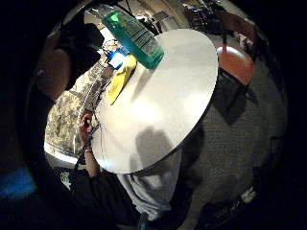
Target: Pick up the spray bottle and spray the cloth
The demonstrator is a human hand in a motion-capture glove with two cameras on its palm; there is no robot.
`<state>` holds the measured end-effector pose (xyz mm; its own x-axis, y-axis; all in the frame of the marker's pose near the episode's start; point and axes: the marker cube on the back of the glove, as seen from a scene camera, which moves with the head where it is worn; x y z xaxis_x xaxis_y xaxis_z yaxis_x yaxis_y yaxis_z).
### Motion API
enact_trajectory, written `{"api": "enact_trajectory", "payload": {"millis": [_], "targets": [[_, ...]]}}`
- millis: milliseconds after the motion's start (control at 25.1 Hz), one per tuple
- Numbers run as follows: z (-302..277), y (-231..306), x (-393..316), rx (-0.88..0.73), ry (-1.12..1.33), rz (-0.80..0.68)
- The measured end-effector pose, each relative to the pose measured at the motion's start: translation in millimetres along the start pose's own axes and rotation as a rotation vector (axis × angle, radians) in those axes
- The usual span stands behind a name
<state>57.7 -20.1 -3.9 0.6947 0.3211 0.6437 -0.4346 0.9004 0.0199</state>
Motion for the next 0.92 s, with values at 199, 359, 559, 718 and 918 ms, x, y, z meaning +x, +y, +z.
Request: {"api": "enact_trajectory", "payload": {"millis": [199, 359, 559, 718, 918], "targets": [[3.5, -35.2, 8.2, 0.006, -0.027, 0.015], [8.2, -68.2, 20.4, 0.018, -0.054, 0.047], [17.1, -106.6, 31.7, 0.014, -0.052, 0.078], [24.9, -125.7, 36.1, 0.013, -0.029, 0.089], [30.7, -134.9, 38.9, 0.033, -0.011, 0.084]]}}
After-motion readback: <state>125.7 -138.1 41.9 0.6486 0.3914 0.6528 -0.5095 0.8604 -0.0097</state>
